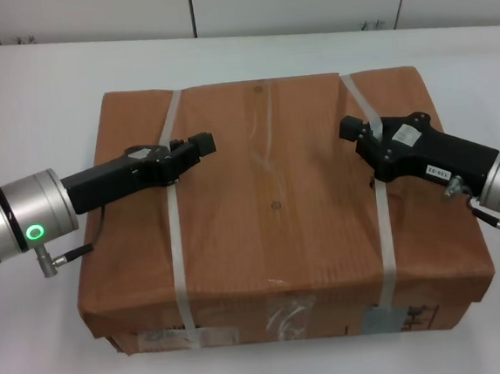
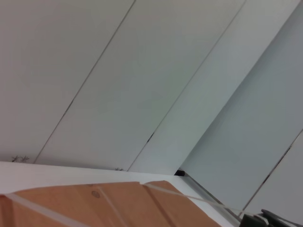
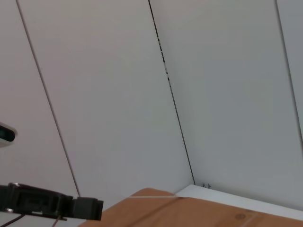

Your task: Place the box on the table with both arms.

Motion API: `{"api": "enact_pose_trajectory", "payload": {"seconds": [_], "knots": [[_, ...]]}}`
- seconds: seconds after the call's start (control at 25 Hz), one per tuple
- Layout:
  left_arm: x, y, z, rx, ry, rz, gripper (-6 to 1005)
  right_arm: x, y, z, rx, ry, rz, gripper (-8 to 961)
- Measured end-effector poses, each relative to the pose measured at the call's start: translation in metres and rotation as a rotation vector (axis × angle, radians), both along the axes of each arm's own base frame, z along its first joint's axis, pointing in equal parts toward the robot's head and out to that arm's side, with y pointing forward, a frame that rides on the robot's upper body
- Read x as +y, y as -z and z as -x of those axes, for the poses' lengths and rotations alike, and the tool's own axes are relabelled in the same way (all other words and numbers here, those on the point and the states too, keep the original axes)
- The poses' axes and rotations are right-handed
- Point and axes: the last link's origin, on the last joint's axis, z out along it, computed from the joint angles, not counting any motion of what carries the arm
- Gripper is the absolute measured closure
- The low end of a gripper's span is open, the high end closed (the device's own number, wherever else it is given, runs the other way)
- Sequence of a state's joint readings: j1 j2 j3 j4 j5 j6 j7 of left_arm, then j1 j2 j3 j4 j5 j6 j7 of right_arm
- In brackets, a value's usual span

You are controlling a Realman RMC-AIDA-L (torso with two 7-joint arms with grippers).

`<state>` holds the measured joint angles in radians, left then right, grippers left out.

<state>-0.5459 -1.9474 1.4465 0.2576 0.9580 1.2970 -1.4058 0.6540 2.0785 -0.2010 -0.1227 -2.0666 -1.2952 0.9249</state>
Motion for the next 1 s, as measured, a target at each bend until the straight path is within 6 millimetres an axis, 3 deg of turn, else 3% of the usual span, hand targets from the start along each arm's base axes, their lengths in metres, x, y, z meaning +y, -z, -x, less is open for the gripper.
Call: {"api": "enact_pose_trajectory", "payload": {"seconds": [0.24, 0.68, 1.0], "knots": [[0.0, 0.006, 0.001, 0.035, 0.005, -0.002, 916, 0.005, 0.008, 0.002, -0.034, 0.017, 0.016, 921], [0.004, 0.036, 0.01, 0.189, -0.049, 0.009, 918, 0.008, 0.038, 0.001, -0.163, 0.076, 0.073, 907], [0.006, 0.043, 0.014, 0.244, -0.069, 0.009, 922, 0.009, 0.048, -0.001, -0.205, 0.117, 0.091, 897]]}}
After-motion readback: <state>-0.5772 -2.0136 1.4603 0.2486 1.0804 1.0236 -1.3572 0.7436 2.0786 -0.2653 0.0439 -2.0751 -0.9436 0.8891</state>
